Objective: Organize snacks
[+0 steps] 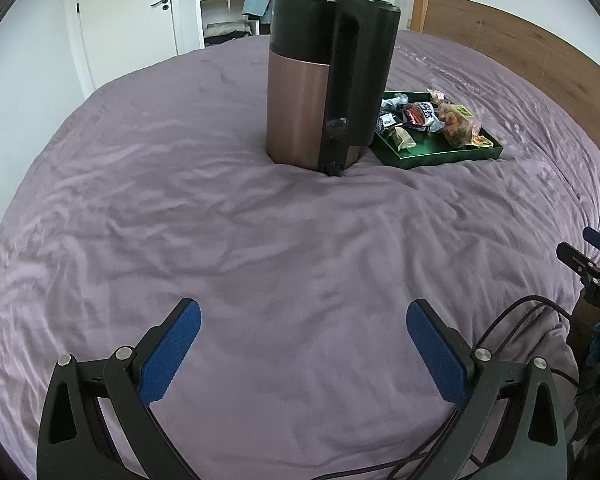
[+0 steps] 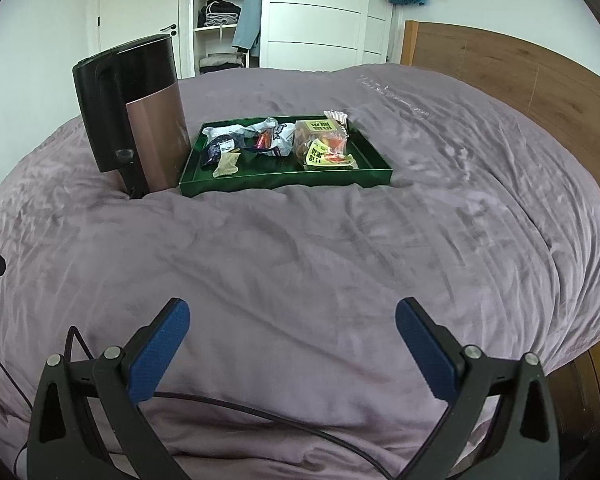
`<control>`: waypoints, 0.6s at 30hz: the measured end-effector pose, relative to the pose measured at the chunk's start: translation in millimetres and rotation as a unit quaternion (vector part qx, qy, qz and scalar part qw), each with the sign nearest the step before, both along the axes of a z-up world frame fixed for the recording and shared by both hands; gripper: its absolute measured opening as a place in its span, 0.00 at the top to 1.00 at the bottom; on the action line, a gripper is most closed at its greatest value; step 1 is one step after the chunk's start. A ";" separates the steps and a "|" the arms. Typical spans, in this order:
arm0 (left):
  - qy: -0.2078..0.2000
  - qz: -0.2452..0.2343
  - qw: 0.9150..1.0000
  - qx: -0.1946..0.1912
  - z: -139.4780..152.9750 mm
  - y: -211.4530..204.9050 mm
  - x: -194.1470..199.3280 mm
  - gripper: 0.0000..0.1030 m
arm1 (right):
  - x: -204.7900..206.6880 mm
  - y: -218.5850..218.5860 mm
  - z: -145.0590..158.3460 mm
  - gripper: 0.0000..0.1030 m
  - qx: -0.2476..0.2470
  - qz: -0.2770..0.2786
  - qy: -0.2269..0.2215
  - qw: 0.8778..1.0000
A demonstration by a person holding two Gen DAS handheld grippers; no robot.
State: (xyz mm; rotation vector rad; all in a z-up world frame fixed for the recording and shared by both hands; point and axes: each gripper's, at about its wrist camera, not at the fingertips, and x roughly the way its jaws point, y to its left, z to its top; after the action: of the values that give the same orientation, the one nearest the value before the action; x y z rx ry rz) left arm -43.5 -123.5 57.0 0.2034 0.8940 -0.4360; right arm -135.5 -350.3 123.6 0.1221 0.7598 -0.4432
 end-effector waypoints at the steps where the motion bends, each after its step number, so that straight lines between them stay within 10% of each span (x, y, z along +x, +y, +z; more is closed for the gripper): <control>1: -0.001 0.000 1.000 0.001 -0.2 -0.6 0.9 0.02 | 0.1 0.0 0.0 0.00 0.000 -0.001 0.001 1.000; 18: -0.008 -0.013 1.000 0.002 3.8 -20.8 8.9 0.02 | 8.0 -10.8 1.0 0.00 -0.007 -0.002 0.007 1.000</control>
State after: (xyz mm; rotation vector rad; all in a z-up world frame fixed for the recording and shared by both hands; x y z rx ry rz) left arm -34.6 -144.3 60.8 0.2223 0.8772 -0.4554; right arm -127.5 -361.2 124.6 0.1077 0.7696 -0.4529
